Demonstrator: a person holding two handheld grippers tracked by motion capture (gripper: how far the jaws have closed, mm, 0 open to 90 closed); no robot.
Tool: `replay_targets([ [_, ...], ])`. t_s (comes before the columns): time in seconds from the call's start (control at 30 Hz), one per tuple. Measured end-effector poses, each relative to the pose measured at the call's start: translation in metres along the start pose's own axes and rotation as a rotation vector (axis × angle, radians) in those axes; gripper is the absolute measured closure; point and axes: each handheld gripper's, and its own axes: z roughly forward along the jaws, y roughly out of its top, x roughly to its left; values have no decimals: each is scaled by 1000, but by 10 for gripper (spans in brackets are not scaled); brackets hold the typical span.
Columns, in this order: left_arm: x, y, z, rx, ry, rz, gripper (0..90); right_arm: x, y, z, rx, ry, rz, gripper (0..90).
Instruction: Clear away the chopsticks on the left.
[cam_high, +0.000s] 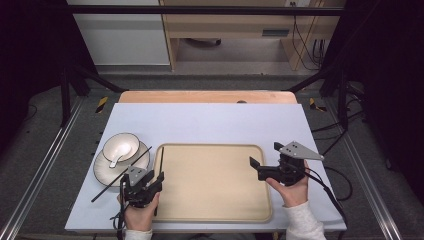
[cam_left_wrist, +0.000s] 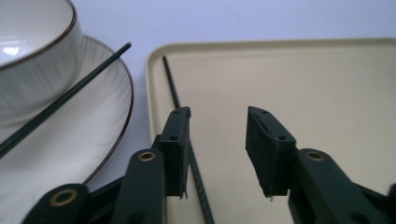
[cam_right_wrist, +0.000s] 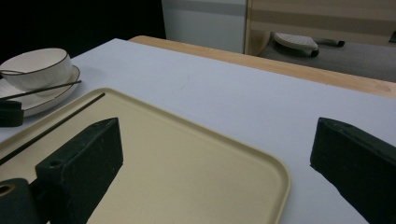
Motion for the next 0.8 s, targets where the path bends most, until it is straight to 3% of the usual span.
replay_targets([
  [0.2,2,15,-4,-29,-111,58,463,-1,1,-3,-10,0,8,26],
  [0.33,4,23,-8,-36,-151,85,383,-2,2,-5,-19,-1,7,26],
  [0.63,24,23,-15,-5,-178,166,299,-2,3,-6,-22,0,9,25],
  [0.8,42,16,-19,2,-198,179,268,-2,2,-6,-16,-2,7,25],
])
